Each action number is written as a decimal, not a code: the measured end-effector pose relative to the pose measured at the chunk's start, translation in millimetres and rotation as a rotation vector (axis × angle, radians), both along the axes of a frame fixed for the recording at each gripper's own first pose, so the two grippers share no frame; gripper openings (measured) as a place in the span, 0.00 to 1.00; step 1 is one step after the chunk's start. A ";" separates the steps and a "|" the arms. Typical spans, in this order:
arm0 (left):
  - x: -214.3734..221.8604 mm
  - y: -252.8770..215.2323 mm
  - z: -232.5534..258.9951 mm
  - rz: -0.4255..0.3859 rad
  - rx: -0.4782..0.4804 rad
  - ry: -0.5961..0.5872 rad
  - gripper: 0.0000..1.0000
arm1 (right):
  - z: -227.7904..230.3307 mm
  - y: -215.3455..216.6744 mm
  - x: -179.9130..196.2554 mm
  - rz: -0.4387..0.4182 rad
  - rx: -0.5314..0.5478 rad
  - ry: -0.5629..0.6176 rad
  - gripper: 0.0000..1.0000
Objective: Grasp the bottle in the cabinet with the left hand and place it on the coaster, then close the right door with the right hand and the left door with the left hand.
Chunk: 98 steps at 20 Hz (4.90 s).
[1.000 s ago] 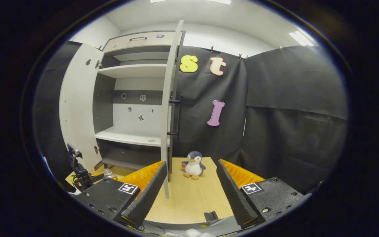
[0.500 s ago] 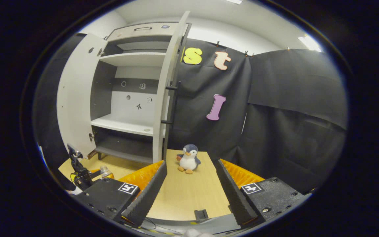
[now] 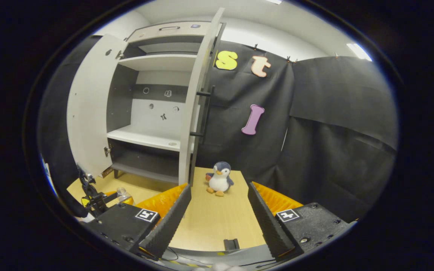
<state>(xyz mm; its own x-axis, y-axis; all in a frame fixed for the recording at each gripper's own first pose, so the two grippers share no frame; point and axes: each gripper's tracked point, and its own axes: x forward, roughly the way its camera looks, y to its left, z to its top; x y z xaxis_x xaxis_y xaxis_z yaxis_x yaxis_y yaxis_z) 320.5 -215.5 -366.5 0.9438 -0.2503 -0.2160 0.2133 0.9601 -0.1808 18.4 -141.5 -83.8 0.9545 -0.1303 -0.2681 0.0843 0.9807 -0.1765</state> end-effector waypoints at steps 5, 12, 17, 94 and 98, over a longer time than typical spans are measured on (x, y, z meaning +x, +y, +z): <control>-1.3 1.3 1.3 -0.005 0.028 0.001 0.81 | 2.4 3.1 -0.3 0.000 -0.005 -0.004 1.00; -1.5 3.9 27.4 -0.020 0.060 -0.050 0.92 | 8.6 12.7 1.6 0.012 0.000 -0.018 0.99; -3.5 -0.7 48.9 -0.044 0.065 -0.077 0.92 | 14.0 19.2 4.2 0.021 0.006 -0.035 0.99; -117.7 273.2 271.0 0.355 0.176 -0.099 0.92 | 94.2 137.1 75.3 0.167 0.157 -0.224 0.99; -105.6 294.5 279.1 0.365 0.181 -0.115 0.92 | 82.5 126.1 44.3 0.133 0.162 -0.221 0.99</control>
<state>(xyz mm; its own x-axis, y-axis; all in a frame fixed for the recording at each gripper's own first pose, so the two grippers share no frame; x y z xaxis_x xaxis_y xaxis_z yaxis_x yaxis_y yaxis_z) 214.8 79.0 -87.4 0.9840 0.1368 -0.1141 -0.1373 0.9905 0.0031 62.7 -15.4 -1.4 0.9979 0.0274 -0.0590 -0.0279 0.9996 -0.0085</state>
